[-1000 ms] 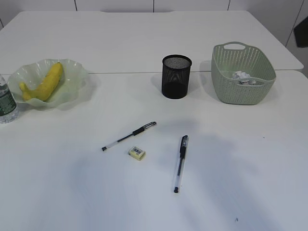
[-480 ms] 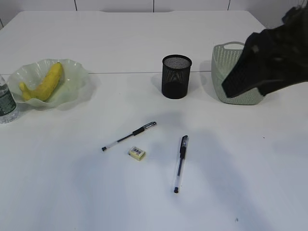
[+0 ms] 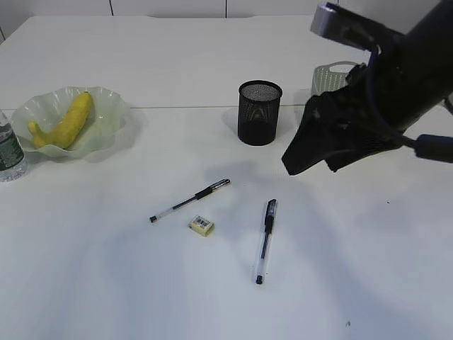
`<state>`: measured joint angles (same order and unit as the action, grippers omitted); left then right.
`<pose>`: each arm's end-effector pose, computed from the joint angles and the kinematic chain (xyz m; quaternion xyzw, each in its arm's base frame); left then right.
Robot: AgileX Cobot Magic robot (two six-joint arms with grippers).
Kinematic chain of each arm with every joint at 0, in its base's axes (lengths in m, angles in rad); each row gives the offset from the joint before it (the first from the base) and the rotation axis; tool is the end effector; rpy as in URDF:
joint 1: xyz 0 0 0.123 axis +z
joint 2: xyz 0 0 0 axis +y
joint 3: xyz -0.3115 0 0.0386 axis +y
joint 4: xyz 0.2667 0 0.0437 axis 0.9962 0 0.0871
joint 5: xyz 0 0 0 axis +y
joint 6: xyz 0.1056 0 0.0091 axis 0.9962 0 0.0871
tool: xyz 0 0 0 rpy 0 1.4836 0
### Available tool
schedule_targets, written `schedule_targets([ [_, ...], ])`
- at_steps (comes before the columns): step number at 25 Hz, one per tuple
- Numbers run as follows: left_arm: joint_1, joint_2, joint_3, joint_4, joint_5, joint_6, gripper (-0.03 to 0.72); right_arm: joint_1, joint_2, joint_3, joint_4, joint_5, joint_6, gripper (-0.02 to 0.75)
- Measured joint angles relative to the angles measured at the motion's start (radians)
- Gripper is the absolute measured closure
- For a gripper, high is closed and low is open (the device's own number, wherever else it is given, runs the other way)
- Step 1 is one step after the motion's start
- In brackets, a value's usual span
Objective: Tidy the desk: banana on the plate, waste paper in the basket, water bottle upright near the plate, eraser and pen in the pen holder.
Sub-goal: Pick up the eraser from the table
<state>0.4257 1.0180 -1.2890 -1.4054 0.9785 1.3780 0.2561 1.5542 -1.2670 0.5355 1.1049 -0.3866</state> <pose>0.1952 -0.0068 0.5290 0.2439 0.6377 -0.1241 0.7201 0.3089 0.1309 0.3122 -0.2199 0.9342 0.2412 0.1439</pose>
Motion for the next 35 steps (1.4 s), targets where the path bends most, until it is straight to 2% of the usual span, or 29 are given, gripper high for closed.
schedule_targets([
  [11, 0.0, 0.0, 0.0, 0.016, 0.0, 0.0, 0.245, 0.0, 0.121, 0.0, 0.118, -0.047, -0.137, 0.151],
  [35, 0.0, 0.0, 0.0, 0.017, -0.003, -0.01, 0.245, 0.0, 0.132, 0.0, 0.122, -0.067, -0.186, 0.152],
])
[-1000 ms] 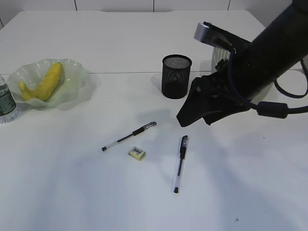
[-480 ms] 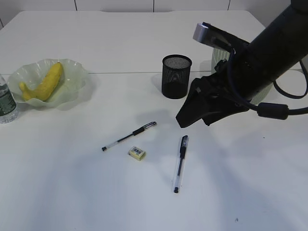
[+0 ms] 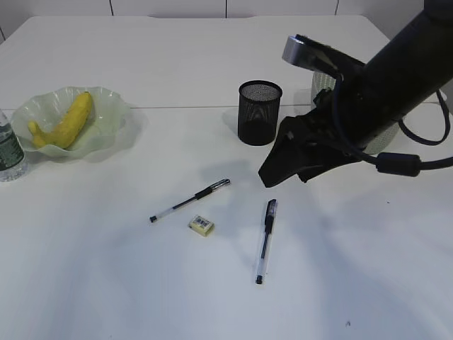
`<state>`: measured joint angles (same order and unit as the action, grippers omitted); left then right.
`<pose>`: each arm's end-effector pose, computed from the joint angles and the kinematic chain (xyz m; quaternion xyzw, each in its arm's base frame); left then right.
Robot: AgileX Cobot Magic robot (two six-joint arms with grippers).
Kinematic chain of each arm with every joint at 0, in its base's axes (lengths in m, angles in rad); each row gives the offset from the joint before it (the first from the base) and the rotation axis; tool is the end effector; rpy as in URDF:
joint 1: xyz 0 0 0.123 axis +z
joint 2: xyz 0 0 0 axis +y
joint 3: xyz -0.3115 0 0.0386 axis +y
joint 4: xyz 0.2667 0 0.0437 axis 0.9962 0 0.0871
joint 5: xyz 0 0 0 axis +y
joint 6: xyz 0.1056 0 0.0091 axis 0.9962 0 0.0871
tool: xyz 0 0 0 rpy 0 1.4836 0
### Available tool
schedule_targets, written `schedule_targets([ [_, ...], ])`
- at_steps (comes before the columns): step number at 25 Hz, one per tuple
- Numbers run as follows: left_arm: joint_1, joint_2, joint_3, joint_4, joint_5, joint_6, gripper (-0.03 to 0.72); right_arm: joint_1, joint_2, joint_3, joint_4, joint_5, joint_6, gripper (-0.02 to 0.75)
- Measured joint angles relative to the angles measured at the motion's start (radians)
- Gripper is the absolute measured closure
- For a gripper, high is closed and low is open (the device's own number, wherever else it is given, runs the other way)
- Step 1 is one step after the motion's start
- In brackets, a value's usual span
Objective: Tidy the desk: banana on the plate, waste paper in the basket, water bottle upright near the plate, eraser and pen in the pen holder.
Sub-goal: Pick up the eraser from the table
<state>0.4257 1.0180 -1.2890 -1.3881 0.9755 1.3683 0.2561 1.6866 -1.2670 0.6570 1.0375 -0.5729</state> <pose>0.1957 -0.0061 0.5277 0.2427 0.6428 -0.1207 0.7164 0.3370 0.1459 0.2733 -0.2554 0.9165 0.2742 0.1399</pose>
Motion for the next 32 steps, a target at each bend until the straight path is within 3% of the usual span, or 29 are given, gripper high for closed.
schedule_targets([
  [5, 0.0, 0.0, 0.0, 0.001, -0.002, -0.019, 0.245, 0.01, 0.063, 0.0, -0.002, -0.004, -0.002, 0.152],
  [9, 0.0, 0.0, 0.0, 0.001, -0.004, -0.035, 0.245, 0.07, 0.127, -0.014, -0.024, -0.009, -0.022, 0.152],
  [18, 0.0, 0.0, 0.0, 0.002, 0.012, -0.057, 0.245, 0.228, 0.273, -0.211, -0.295, 0.011, -0.028, 0.152],
  [32, 0.0, 0.0, 0.0, 0.004, 0.039, -0.061, 0.245, 0.24, 0.423, -0.448, -0.332, 0.014, 0.078, 0.152],
])
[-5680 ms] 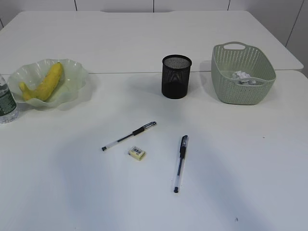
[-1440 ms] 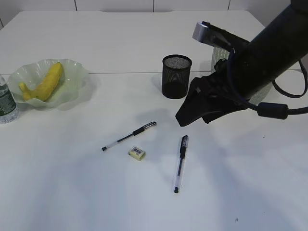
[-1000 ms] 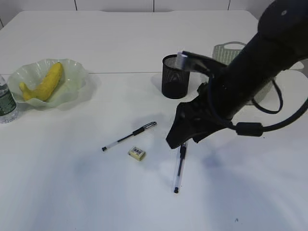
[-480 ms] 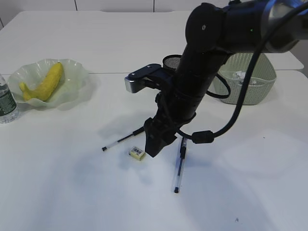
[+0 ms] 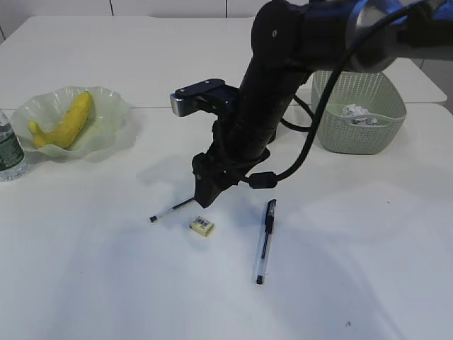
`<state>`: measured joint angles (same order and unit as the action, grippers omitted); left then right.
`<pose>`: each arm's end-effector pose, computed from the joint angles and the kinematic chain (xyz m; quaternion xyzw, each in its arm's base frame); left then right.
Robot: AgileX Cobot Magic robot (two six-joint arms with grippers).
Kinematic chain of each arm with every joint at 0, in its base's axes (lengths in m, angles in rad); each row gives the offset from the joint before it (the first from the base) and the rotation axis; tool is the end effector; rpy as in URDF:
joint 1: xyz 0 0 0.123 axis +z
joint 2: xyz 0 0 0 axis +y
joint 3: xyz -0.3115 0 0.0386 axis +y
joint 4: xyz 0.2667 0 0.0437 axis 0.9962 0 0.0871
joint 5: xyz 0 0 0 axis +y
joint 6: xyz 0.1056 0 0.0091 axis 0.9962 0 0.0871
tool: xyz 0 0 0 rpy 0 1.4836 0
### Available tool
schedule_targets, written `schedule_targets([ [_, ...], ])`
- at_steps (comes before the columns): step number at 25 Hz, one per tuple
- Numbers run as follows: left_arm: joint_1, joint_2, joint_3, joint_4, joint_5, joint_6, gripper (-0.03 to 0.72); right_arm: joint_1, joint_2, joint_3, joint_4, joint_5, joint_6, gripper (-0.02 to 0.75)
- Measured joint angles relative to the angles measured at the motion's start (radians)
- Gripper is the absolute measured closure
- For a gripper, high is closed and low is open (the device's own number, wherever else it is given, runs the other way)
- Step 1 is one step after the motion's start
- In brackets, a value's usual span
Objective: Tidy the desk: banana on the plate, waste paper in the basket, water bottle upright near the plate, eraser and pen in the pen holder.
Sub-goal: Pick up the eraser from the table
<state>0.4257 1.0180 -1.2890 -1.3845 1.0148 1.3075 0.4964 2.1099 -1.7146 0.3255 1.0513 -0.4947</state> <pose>0.1938 -0.0093 0.5258 0.2378 0.6516 -0.1523 0.7040 0.4077 0.2543 0.2091 -0.4093 0.8942 0.1484 0.1040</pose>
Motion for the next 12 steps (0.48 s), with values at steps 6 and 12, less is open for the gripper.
schedule_targets([
  [6, 0.0, 0.0, 0.0, 0.0, 0.005, 0.0, 0.245, 0.0, 0.066, -0.016, 0.0, -0.01, 0.058, 0.152],
  [12, 0.0, 0.0, 0.0, 0.0, 0.007, 0.0, 0.245, 0.0, 0.102, -0.022, 0.0, -0.031, 0.062, 0.152],
])
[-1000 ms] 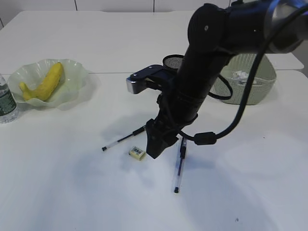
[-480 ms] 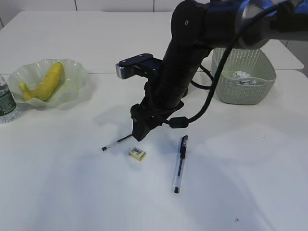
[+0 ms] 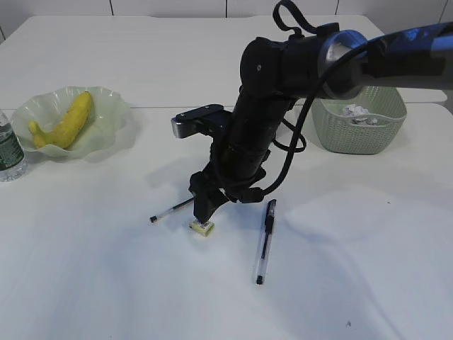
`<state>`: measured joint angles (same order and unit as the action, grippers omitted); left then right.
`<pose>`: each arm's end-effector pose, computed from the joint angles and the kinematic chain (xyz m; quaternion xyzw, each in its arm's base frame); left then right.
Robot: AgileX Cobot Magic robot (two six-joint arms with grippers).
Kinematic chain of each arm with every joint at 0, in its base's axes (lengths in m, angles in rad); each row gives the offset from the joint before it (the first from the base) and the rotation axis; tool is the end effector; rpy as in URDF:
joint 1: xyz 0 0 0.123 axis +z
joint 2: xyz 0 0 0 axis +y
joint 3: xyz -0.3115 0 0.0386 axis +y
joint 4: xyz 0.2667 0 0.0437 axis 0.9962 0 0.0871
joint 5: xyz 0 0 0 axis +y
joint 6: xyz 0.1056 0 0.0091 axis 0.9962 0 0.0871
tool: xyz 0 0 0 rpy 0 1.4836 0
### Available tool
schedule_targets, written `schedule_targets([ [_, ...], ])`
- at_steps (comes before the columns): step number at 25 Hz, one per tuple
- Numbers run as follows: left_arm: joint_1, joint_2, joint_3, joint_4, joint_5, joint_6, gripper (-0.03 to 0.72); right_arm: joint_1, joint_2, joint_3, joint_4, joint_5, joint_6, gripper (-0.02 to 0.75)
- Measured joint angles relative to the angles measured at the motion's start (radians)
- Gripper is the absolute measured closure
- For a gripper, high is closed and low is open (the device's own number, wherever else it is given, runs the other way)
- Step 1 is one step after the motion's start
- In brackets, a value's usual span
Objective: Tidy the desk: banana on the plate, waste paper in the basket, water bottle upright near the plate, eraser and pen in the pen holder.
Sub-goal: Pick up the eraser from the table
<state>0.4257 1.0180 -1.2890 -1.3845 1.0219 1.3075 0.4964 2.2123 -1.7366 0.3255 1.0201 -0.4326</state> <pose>0.1935 -0.0099 0.5255 0.2404 0.6517 -0.1543 0.7026 0.4199 0.2603 0.1660 -0.3750 0.9122 0.1470 0.0753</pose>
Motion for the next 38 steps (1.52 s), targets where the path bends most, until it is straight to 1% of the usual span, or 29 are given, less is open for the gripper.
schedule_targets([
  [12, 0.0, 0.0, 0.0, 0.0, 0.0, 0.0, 0.245, 0.0, 0.001, -0.01, 0.011, -0.077, -0.01, 0.152],
  [20, 0.0, 0.0, 0.0, 0.0, 0.013, 0.0, 0.245, 0.0, 0.014, -0.01, 0.079, -0.085, -0.079, 0.152],
  [28, 0.0, 0.0, 0.0, 0.0, 0.015, -0.004, 0.245, 0.008, 0.05, -0.01, 0.081, -0.085, -0.098, 0.152],
  [30, 0.0, 0.0, 0.0, 0.0, 0.017, -0.004, 0.245, 0.019, 0.054, -0.01, 0.073, -0.085, -0.113, 0.152],
  [35, 0.0, 0.0, 0.0, 0.0, 0.017, -0.004, 0.245, 0.063, 0.054, -0.01, 0.007, -0.091, -0.121, 0.152],
  [38, 0.0, 0.0, 0.0, 0.0, 0.018, -0.004, 0.245, 0.069, 0.054, -0.01, -0.014, -0.097, -0.123, 0.152],
])
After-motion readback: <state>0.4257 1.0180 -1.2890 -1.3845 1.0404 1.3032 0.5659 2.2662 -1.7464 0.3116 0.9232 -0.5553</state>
